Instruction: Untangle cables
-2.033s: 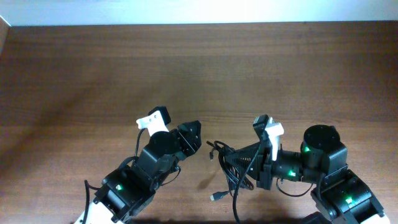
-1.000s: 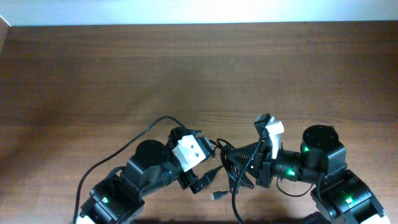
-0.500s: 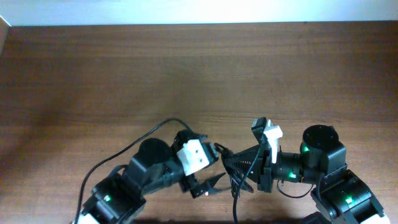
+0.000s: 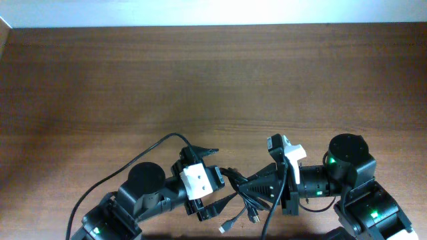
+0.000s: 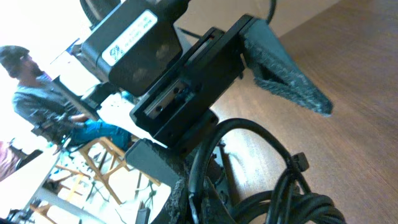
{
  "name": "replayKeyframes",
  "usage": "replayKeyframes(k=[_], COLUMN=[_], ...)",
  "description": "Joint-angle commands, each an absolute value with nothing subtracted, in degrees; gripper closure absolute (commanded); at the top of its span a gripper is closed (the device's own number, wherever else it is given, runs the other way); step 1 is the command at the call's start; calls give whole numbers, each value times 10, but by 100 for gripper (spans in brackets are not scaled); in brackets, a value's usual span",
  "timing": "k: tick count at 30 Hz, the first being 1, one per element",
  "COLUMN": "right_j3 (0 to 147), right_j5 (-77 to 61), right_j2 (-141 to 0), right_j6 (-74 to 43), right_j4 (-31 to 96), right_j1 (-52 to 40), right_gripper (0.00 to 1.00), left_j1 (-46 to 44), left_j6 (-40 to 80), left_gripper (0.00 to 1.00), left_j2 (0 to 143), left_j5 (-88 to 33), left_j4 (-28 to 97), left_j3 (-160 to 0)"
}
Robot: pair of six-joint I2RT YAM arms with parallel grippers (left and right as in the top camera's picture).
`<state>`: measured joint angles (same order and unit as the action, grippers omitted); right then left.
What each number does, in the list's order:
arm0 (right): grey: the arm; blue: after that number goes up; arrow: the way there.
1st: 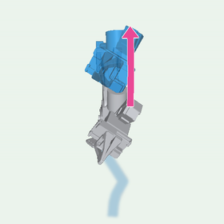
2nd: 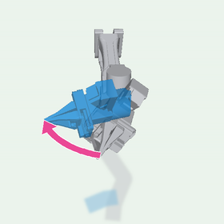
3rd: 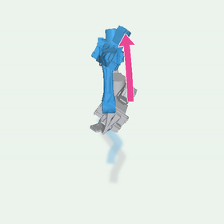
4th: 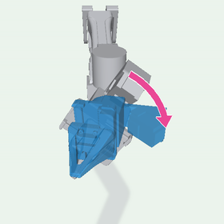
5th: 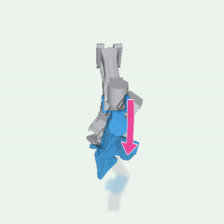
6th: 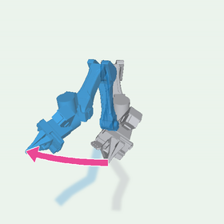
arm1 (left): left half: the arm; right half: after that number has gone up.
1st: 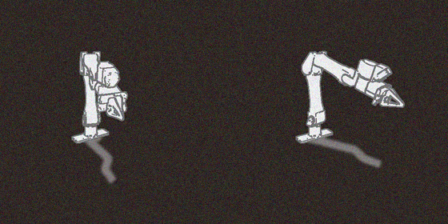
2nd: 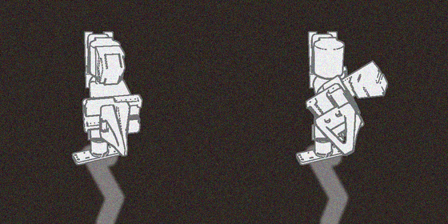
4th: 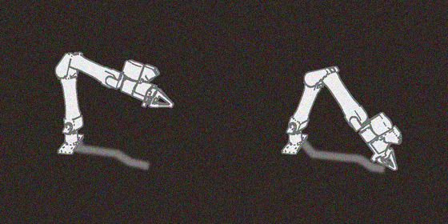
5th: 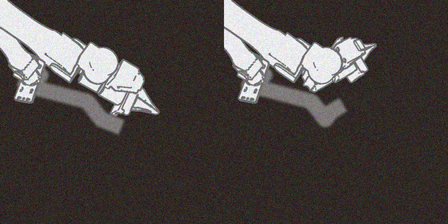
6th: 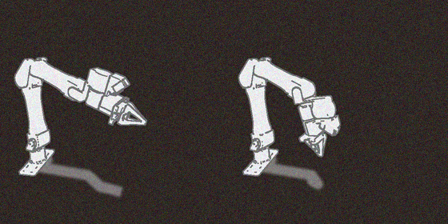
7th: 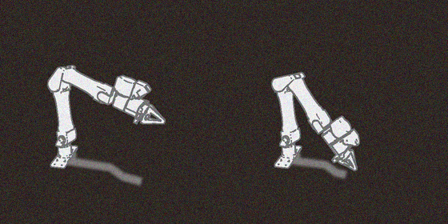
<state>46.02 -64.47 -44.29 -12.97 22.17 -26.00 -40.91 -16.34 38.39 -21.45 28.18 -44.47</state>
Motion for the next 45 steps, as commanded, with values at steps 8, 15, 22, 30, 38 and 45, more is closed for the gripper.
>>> replayKeyframes(k=[8, 15, 22, 30, 38, 45], right_j3=[464, 464, 464, 464, 464, 464], right_j5=[-677, -668, -640, -615, -610, -622], right_j2=[-436, -436, -452, -540, -564, -563], right_j6=[-109, -109, -109, -110, -114, -124], right_j4=[216, 216, 221, 238, 238, 230], right_j1=[-258, -258, -258, -258, -258, -258], right_gripper=[96, 96, 33, 26, 26, 26], left_j1=[-408, -408, -408, -408, -408, -408], left_j6=[-170, -170, -32, 185, 384, 488], left_gripper=[100, 100, 100, 100, 100, 100], left_j2=[368, 368, 368, 368, 368, 368], left_j5=[-236, -245, -139, 32, 192, 205], left_j4=[275, 281, 235, 230, 306, 320], left_j3=[-447, -447, -447, -447, -447, -447])
